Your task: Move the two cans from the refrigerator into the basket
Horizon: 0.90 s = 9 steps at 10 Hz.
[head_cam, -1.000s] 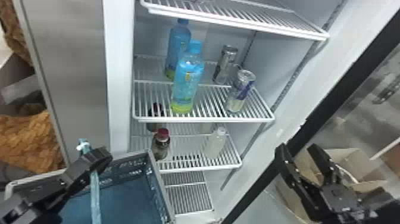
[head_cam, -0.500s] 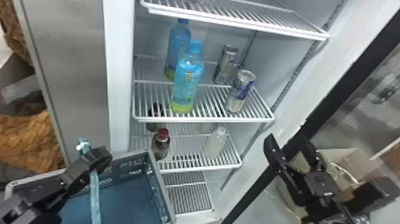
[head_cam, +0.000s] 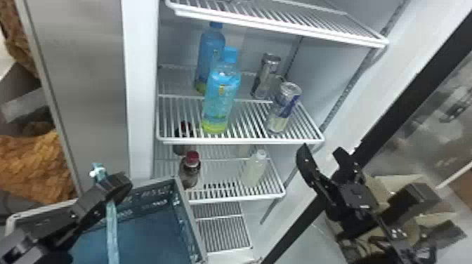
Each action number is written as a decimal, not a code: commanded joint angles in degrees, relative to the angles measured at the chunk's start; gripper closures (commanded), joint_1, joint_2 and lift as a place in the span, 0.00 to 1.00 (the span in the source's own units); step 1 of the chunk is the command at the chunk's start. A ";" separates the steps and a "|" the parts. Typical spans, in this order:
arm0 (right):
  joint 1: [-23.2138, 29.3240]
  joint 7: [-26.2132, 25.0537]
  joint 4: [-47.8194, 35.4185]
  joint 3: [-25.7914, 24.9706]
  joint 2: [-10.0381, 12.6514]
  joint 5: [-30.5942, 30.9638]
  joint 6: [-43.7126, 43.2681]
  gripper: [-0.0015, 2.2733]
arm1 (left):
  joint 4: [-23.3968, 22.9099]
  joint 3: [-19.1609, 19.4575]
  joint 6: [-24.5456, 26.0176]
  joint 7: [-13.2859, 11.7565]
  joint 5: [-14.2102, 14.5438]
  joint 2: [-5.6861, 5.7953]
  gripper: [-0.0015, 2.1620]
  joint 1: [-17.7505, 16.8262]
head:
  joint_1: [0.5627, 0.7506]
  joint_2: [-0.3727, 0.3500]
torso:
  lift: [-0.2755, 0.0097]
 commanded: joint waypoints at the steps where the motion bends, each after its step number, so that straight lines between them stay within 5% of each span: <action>1: -3.13 -0.38 2.73 1.56 -0.66 -0.01 0.25 0.09 | 0.00 0.00 0.00 0.00 0.13 -0.15 0.56 0.00 | 0.70 0.03 | 0.84; 9: -17.89 -1.61 12.85 4.99 -1.97 3.30 4.19 0.09 | 0.00 -0.46 0.00 0.35 0.35 -0.15 0.56 0.00 | 0.70 0.07 | 0.84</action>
